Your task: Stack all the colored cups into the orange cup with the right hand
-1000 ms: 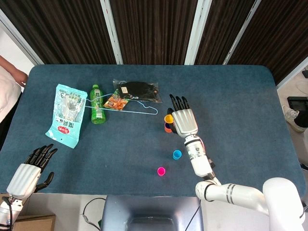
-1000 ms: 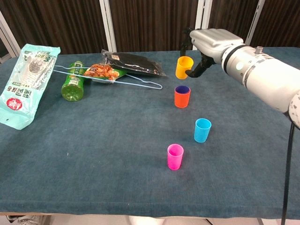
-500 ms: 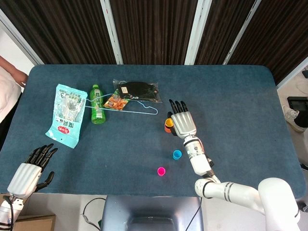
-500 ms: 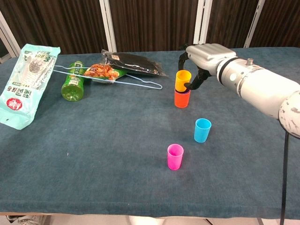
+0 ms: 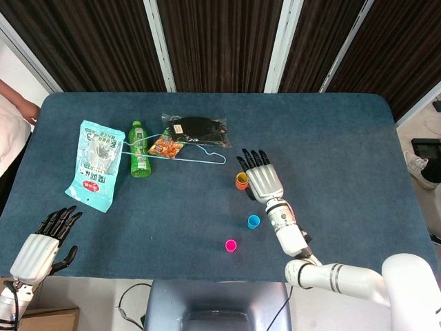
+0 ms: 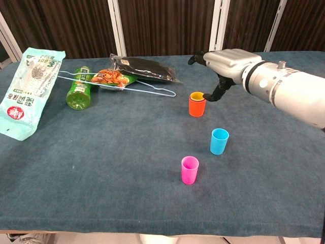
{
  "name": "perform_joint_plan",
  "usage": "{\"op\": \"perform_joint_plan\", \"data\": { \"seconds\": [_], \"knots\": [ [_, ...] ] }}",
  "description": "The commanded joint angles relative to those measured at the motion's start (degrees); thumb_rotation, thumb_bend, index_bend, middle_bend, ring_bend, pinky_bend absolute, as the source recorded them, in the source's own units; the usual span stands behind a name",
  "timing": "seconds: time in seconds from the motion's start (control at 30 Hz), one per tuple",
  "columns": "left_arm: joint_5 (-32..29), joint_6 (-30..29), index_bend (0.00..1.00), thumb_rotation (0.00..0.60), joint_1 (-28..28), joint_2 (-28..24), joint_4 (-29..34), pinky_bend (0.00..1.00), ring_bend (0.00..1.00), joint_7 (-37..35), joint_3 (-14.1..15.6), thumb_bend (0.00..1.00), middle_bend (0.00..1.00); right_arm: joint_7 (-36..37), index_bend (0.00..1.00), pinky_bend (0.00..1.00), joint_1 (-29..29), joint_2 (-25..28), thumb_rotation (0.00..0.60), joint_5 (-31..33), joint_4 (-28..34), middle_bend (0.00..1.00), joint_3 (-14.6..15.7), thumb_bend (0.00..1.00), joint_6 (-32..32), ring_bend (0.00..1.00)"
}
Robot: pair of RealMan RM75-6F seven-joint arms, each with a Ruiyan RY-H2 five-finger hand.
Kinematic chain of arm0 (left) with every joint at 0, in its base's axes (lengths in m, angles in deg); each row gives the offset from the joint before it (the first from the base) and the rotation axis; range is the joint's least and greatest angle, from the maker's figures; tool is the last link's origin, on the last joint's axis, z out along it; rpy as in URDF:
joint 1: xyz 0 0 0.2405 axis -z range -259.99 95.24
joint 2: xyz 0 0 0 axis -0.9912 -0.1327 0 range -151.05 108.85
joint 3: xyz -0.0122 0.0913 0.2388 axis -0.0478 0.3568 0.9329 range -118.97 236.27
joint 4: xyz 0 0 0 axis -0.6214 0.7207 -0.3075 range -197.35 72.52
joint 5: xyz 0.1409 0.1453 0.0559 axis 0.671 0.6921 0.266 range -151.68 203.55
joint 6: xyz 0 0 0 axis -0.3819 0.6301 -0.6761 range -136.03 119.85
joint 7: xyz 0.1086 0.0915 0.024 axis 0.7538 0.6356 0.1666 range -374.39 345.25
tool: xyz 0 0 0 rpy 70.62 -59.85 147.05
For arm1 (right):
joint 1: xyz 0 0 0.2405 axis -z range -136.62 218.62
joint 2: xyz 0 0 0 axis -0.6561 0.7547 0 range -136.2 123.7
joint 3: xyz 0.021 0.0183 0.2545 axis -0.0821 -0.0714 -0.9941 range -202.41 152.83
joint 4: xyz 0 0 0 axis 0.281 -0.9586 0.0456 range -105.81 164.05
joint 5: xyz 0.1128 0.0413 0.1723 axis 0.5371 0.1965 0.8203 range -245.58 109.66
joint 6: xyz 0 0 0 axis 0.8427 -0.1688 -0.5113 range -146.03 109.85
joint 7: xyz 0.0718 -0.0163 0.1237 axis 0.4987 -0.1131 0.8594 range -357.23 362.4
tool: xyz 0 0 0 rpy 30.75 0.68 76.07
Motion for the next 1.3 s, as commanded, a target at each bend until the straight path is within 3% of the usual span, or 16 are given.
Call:
{"op": "perform_joint_plan", "data": {
  "seconds": [0.03, 0.2, 0.4, 1.3],
  "knots": [
    [0.0, -0.1, 0.0, 0.6, 0.0, 0.0, 0.0, 0.12, 0.0, 0.1, -0.1, 0.46, 0.0, 4.7, 0.23, 0.0, 3.6, 7.1, 0.6, -7.3, 10.3, 0.0, 4.0, 0.46, -0.3, 0.0],
    [-0.2, 0.0, 0.0, 0.6, 0.0, 0.1, 0.1, 0.12, 0.0, 0.2, -0.1, 0.46, 0.0, 6.8, 0.26, 0.0, 7.1, 15.3, 0.6, -16.2, 19.9, 0.0, 10.9, 0.46, -0.1, 0.0],
    [0.2, 0.2, 0.0, 0.6, 0.1, 0.4, 0.2, 0.12, 0.0, 0.8, 0.0, 0.46, 0.0, 4.8, 0.31, 0.0, 7.2, 15.9, 0.6, -15.2, 18.7, 0.0, 13.9, 0.46, 3.1, 0.0],
    [0.3, -0.4, 0.0, 0.6, 0.0, 0.3, -0.4, 0.12, 0.0, 0.1, 0.0, 0.46, 0.0, 3.0, 0.58, 0.0, 6.6, 7.9, 0.6, -11.4, 9.2, 0.01, 12.2, 0.46, 3.9, 0.0]
  ]
}}
